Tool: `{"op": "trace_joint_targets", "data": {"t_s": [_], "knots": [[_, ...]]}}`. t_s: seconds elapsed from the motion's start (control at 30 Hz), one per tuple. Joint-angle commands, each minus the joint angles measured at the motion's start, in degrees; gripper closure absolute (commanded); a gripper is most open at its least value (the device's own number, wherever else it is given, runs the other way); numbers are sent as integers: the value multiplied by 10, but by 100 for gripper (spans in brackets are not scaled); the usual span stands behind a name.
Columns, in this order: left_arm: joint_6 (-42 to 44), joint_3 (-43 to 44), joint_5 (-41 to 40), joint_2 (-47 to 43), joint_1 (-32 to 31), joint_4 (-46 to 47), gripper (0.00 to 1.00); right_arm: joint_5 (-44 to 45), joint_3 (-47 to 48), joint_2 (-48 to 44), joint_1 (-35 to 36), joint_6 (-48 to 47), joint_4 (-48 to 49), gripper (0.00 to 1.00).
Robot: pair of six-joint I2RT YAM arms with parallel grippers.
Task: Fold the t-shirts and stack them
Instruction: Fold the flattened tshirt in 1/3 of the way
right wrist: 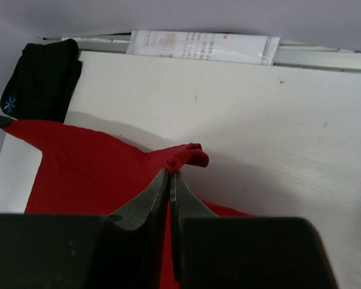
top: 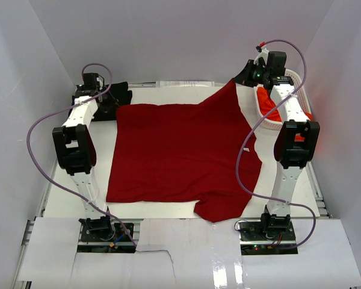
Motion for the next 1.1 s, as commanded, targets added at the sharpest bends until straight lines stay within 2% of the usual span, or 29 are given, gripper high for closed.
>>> {"op": "trace_joint_targets", "data": {"t_s": [0.0,0.3,0.63,1.07], "knots": [[2,-47,7,-82,3,34,100,-32,-39,-50,-2,-9,44,92],[7,-138,10,-146,2,47,100,-42,-135,-132,-2,-18,41,92],[22,-192,-11,-202,3,45,100,-36,-253,-224,-2,-30,50,92],[30,-229,-14,-215,4,50,100,-31,-343,-344,-2,-30,42,92]]}}
